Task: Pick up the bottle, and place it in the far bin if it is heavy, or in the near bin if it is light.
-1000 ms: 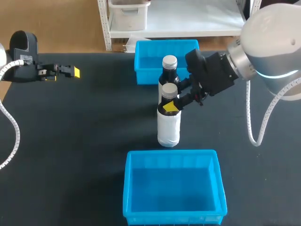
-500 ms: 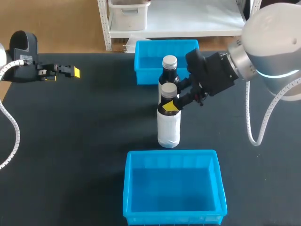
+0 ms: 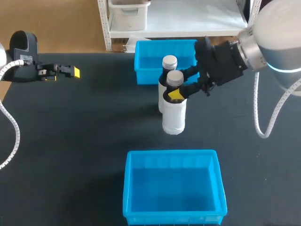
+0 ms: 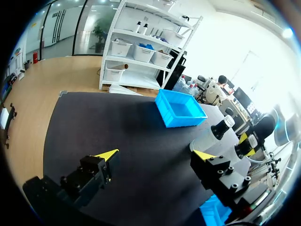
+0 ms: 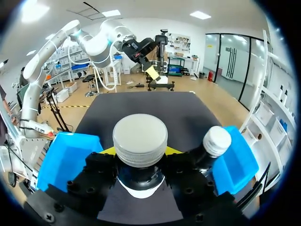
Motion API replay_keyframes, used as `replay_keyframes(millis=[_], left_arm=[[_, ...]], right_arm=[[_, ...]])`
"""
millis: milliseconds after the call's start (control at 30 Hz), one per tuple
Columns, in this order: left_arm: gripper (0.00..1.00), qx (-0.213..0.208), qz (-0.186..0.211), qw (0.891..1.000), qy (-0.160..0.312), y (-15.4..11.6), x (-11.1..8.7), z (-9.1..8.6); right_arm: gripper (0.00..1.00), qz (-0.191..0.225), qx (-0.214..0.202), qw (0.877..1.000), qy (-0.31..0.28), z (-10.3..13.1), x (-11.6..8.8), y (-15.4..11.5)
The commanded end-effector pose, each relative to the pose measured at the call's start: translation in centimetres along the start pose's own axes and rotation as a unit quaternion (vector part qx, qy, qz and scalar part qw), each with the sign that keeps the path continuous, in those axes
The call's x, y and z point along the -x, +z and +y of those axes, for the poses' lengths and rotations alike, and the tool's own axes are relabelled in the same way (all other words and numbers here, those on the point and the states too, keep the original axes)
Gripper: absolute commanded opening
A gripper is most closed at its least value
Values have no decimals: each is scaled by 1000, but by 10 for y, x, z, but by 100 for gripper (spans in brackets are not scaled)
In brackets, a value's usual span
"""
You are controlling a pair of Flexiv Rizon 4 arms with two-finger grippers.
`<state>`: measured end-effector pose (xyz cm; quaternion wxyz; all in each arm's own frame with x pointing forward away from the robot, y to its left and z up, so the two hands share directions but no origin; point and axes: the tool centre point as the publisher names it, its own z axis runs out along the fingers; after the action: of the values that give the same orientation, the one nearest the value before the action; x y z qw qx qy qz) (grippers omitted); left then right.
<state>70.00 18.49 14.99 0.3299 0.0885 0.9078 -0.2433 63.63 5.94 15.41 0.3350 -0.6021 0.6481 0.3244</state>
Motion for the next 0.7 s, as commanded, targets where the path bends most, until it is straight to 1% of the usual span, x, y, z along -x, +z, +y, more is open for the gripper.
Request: replay_keyframes(millis=[33,133,367,567,700], left_arm=[[100,0,0,1000,0,0,0,0],[100,0,0,1000,0,0,0,0],[100,0,0,1000,0,0,0,0],[100,0,0,1000,0,0,0,0],[100,0,0,1000,0,0,0,0]], right_arm=[[0,4,-11,1000,1,-1,4,-17],[0,4,-22,1000,-1,-6,5,-27],[0,-3,-50,999,12,-25,-3,-56],[0,5,-79,997,19,-38,-11,-80],[0,10,-91,996,24,-43,-15,-93]])
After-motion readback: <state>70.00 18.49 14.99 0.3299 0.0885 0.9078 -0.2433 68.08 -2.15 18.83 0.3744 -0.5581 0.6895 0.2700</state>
